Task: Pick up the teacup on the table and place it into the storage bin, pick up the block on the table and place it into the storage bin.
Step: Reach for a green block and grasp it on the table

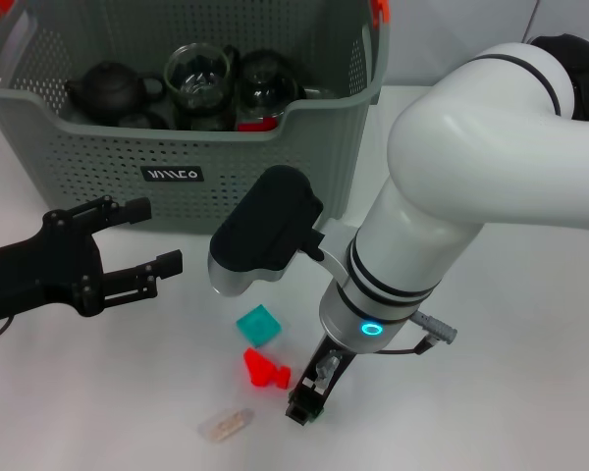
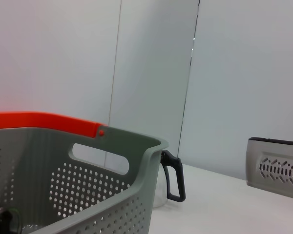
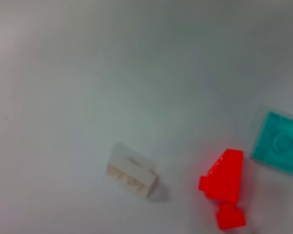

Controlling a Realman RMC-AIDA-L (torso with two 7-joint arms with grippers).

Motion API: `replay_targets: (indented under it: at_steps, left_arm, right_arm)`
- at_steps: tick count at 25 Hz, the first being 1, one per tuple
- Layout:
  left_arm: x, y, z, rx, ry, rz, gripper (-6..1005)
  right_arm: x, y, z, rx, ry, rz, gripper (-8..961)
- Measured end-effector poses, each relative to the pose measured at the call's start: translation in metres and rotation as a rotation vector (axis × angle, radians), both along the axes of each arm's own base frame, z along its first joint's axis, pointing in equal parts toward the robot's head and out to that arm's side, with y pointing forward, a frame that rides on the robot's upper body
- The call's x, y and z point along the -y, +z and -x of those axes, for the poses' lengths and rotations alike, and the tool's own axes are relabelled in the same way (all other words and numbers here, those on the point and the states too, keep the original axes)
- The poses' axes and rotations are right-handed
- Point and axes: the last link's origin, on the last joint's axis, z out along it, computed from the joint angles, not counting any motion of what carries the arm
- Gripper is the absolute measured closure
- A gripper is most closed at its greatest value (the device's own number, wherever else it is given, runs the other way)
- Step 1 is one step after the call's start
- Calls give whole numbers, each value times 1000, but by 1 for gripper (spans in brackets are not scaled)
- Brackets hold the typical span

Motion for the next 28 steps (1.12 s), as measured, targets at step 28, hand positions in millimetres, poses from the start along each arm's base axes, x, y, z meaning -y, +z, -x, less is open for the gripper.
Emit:
replay_targets:
  at_steps: [28]
  left_arm:
    - [0,0,0,0,0,0,180]
  right_arm:
    - [0,3,-1,16,10,11,716]
